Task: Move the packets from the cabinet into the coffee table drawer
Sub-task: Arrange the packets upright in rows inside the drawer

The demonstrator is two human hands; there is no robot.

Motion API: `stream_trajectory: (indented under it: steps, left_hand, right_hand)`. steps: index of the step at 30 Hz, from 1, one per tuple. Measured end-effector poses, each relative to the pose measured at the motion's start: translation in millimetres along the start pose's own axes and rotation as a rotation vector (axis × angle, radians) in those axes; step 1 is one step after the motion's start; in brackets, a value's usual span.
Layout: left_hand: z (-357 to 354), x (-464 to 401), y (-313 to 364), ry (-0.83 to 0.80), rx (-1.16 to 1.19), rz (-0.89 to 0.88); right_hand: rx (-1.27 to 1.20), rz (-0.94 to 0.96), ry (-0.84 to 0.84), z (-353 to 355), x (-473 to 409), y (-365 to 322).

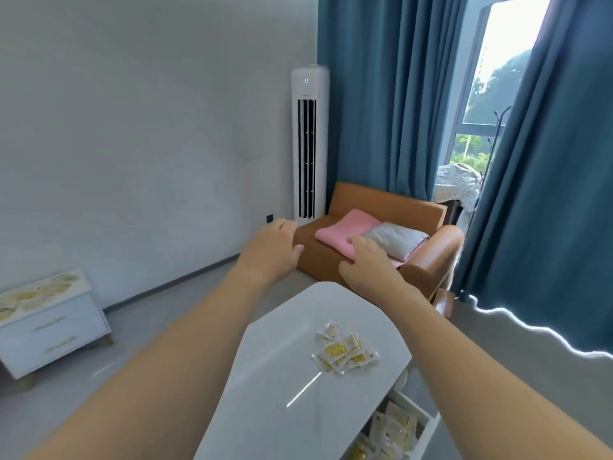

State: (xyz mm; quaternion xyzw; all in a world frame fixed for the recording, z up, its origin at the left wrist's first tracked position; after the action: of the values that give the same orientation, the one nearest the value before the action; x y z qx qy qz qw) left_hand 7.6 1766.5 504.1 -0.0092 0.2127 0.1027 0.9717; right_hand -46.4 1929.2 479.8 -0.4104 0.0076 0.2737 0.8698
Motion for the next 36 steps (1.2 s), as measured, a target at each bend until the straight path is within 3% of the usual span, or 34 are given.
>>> stream_trajectory:
  steps: [17,28,36]
  left_hand:
    - [118,112,-480,0.003,-0.189,0.306]
    - [103,132,-682,-0.047,-0.157,0.45]
    - [70,54,-829,-0.057,-0.201,0.467]
  right_hand:
    - [-0.021,0.211,-0.203,-337,-72,-348]
    - [0.002,0.263,-0.321,-513,-139,-463]
    - [-0.044,0.284,-0.322,-623,-259,-505]
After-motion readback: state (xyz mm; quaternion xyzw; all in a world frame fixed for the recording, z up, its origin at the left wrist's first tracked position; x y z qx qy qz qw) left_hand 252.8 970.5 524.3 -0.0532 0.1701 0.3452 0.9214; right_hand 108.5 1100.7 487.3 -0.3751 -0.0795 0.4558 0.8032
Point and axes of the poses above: each hand's wrist, its own x-axis away from the middle knuckle, its own z-axis out of the back of the hand, y = z × x, the point moved 9 cm from there along -x, towards the middle knuckle, and after that the axes turned 14 degrees about -x, right-handed, at the moved point
